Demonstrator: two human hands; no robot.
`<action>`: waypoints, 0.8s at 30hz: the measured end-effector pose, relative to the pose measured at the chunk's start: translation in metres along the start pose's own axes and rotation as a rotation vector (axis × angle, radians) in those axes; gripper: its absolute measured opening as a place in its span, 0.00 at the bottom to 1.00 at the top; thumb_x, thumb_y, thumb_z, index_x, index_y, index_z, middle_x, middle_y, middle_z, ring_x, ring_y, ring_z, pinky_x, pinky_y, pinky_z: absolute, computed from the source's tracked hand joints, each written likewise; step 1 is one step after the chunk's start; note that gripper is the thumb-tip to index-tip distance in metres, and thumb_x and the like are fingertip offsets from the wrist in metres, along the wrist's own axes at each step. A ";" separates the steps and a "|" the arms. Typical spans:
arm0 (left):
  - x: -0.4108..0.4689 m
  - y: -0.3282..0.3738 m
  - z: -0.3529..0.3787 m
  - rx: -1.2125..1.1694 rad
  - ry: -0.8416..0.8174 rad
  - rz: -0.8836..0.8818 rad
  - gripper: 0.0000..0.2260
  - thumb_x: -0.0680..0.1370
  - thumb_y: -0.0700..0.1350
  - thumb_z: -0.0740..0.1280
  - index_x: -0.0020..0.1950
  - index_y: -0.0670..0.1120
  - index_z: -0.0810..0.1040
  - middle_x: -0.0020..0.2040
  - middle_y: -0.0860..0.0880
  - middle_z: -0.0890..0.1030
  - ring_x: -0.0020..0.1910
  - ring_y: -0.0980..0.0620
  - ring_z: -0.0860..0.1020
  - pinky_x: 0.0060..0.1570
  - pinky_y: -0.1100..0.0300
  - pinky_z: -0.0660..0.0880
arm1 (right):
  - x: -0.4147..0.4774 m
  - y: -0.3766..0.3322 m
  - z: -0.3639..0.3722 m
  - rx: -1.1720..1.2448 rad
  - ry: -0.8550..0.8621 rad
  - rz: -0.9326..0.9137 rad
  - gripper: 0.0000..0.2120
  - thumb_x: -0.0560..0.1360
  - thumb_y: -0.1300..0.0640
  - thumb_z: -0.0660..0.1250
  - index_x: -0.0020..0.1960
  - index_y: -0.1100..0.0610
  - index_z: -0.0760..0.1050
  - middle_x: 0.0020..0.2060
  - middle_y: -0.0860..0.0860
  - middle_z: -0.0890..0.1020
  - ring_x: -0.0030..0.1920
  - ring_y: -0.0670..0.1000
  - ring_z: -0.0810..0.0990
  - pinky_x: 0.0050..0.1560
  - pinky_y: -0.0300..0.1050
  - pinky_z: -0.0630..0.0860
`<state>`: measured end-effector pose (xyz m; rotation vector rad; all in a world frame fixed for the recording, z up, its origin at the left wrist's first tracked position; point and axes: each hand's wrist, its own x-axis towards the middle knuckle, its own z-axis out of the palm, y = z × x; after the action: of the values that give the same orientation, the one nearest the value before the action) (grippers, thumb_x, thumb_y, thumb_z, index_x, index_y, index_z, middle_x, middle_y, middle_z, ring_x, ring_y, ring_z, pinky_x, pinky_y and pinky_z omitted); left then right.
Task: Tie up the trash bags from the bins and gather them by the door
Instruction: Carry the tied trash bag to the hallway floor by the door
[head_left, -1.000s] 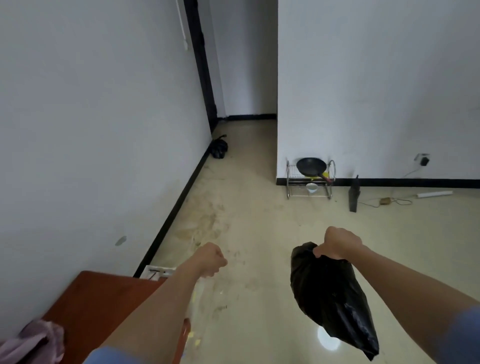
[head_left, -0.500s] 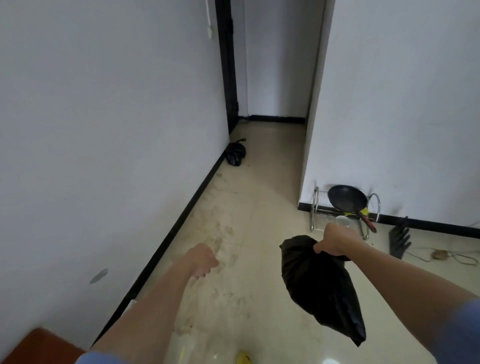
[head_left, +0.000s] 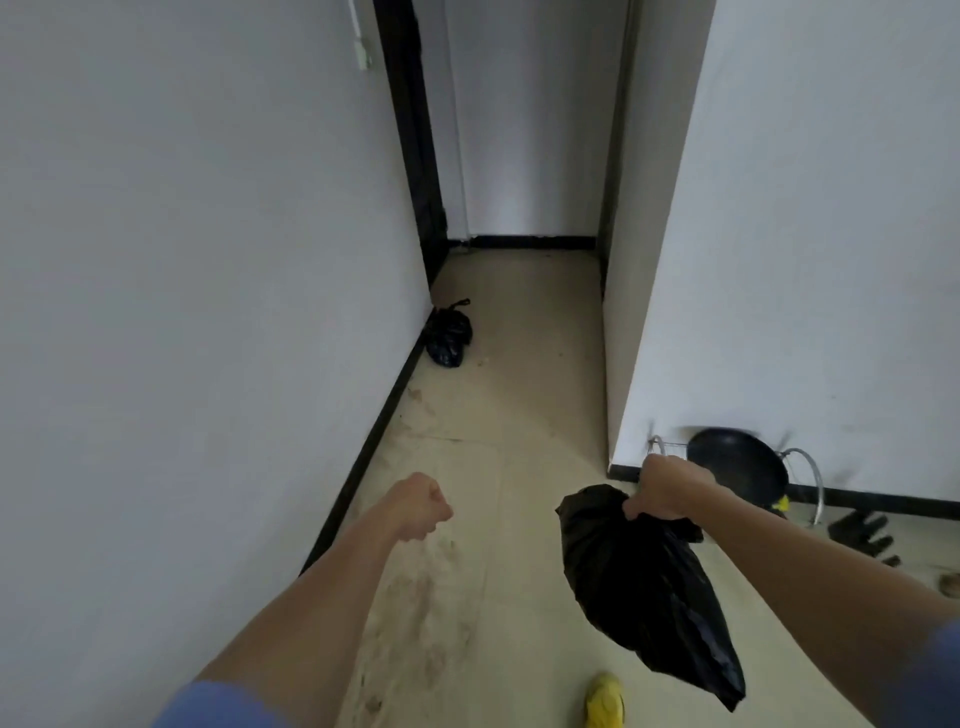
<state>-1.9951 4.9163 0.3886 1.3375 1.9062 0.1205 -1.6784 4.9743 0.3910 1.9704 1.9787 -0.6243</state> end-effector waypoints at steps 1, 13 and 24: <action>0.027 0.007 -0.009 0.005 -0.003 -0.004 0.07 0.77 0.47 0.65 0.50 0.43 0.76 0.44 0.44 0.80 0.38 0.48 0.77 0.35 0.61 0.71 | 0.029 -0.005 -0.009 -0.001 -0.010 -0.007 0.23 0.66 0.41 0.72 0.52 0.55 0.73 0.47 0.51 0.78 0.44 0.53 0.78 0.41 0.44 0.73; 0.284 0.078 -0.166 0.062 0.085 -0.049 0.10 0.77 0.48 0.64 0.53 0.44 0.78 0.55 0.46 0.79 0.55 0.47 0.78 0.58 0.52 0.76 | 0.344 -0.112 -0.175 -0.117 -0.074 -0.205 0.29 0.69 0.41 0.71 0.63 0.57 0.72 0.54 0.54 0.78 0.51 0.56 0.78 0.51 0.48 0.76; 0.558 0.045 -0.298 0.201 -0.012 -0.134 0.06 0.74 0.50 0.64 0.49 0.51 0.74 0.54 0.49 0.77 0.52 0.50 0.77 0.54 0.56 0.75 | 0.620 -0.252 -0.244 -0.158 -0.156 -0.229 0.27 0.73 0.41 0.67 0.63 0.60 0.70 0.51 0.54 0.77 0.50 0.55 0.78 0.49 0.46 0.74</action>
<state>-2.2270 5.5017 0.3129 1.3309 2.0332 -0.1499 -1.9228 5.6401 0.3285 1.5688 2.1019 -0.6321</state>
